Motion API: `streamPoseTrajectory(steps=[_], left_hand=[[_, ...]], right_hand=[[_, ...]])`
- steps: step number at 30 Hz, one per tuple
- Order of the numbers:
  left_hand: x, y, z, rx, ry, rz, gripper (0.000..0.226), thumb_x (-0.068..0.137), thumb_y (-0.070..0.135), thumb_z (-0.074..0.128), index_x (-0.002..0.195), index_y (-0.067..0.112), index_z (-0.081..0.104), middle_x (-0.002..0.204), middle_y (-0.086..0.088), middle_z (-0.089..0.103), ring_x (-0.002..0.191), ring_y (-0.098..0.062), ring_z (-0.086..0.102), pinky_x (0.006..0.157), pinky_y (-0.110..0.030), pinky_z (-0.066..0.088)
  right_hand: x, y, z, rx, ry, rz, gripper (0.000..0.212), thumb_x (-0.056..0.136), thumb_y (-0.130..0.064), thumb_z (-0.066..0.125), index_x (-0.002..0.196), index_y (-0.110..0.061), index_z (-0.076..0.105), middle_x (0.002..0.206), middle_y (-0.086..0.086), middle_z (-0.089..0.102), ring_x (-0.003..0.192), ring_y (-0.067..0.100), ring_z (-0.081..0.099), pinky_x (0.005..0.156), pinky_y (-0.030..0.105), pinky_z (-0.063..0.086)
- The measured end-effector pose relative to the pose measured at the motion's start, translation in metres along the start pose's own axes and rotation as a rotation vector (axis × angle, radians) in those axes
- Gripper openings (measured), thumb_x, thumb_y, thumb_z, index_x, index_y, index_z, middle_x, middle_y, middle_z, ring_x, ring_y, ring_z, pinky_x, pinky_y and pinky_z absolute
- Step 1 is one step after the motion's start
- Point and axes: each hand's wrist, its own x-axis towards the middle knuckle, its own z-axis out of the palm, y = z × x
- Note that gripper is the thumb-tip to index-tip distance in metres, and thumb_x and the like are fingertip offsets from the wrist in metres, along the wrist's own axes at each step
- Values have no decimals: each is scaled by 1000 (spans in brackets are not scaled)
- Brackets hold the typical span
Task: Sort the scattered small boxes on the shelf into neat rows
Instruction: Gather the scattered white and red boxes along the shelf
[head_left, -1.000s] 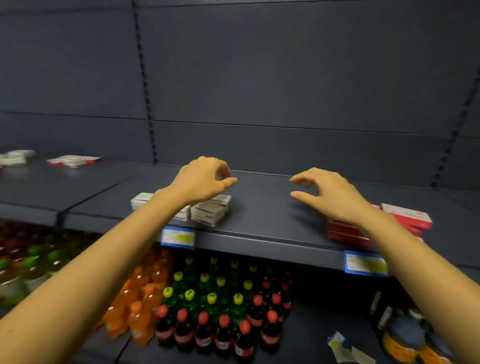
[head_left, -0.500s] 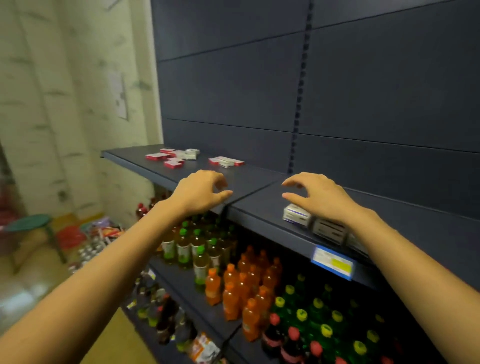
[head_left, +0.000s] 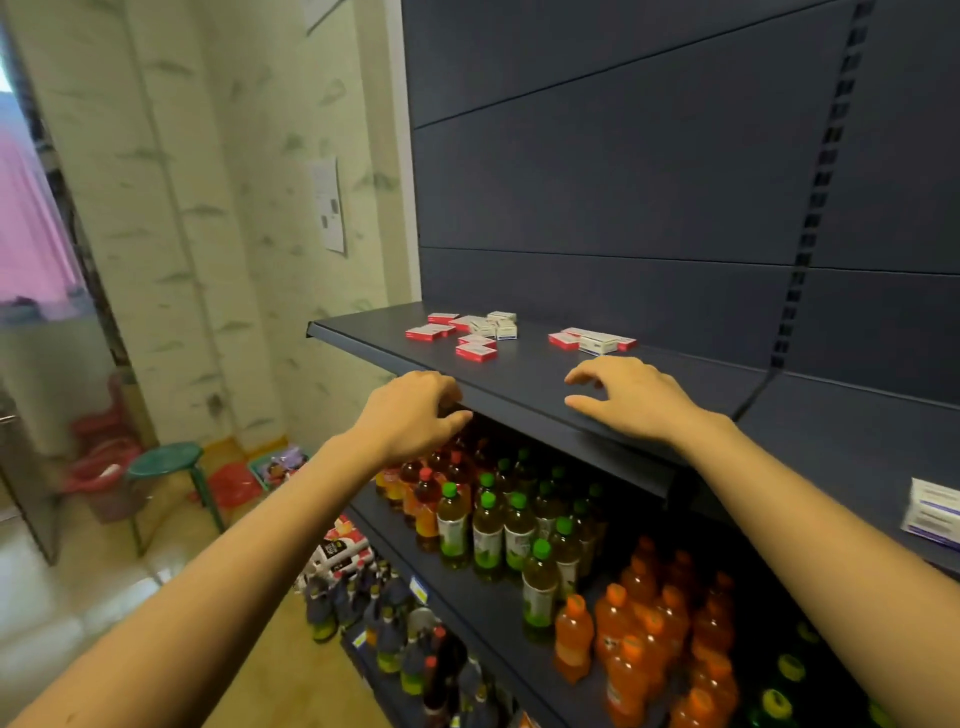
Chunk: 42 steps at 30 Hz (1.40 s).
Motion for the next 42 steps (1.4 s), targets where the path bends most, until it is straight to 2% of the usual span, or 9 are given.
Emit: streamPoseTrajectory(steps=[8,12,15,21,25,30,35,40,42], left_hand=[[52,-70,22,-73,26,-30,35,89,40,51,112,14,59,116,-3,64,100,-17,59,71,-22,41],[93,-100,35,-69,35,-19,36,89,41,51,112,15,59,117,-3,63,103,-18,59,83,-33,50],[129,-120,45,-103,32,-29,36,89,42,51,112,16,60,117,-3,63,104,-19,59,88,-38,51],[191,-150,67,-131,-25,-14,33,89,41,52,112,18,60,119,-1,61,107,-20,57,91,-41,49],[211,-155,74,-163,-18,10,33,88,41,53,110,17,60,116,-2,62,103,-18,57,89,-41,50],[260,-173,96,-261,-90,115,32,87,37,57,109,15,63,114,-3,64,101,-18,58,91,-38,49],[302,-184,112,-378,-270,280,43,85,31,63,123,14,55,126,-3,57,108,-12,53,92,-21,41],[336,-193,123,-350,-424,422,47,85,32,62,128,18,51,134,0,50,116,-14,48,101,-28,40],[346,-196,127,-322,-467,494,46,85,31,62,128,18,50,134,0,49,115,-12,46,100,-26,37]], right_hand=[[94,-34,36,-44,-66,-48,41,91,-42,49,127,-22,50,132,0,53,120,19,50,97,44,45],[149,-37,54,-75,-73,-33,46,91,-44,48,128,-18,50,133,5,53,118,24,52,96,44,46],[190,-33,67,-145,-87,16,49,89,-49,48,121,-12,53,127,9,55,111,28,54,88,42,48],[251,-20,92,-198,-139,100,61,80,-66,47,106,-12,55,118,7,57,104,27,56,75,36,43],[256,-14,94,-205,-216,106,62,76,-71,47,104,-17,58,111,0,60,97,21,56,76,36,47],[273,-9,100,-232,-226,105,52,81,-62,48,99,-15,59,104,2,62,91,22,58,72,37,46],[268,5,79,-217,-180,178,47,81,-60,51,107,-22,55,113,-3,59,100,19,55,81,37,47],[259,14,70,-224,-56,334,46,80,-62,51,110,-27,53,119,-8,57,95,15,53,74,32,39],[258,16,71,-209,-29,394,45,81,-59,52,112,-26,53,121,-7,56,93,14,52,73,30,37]])
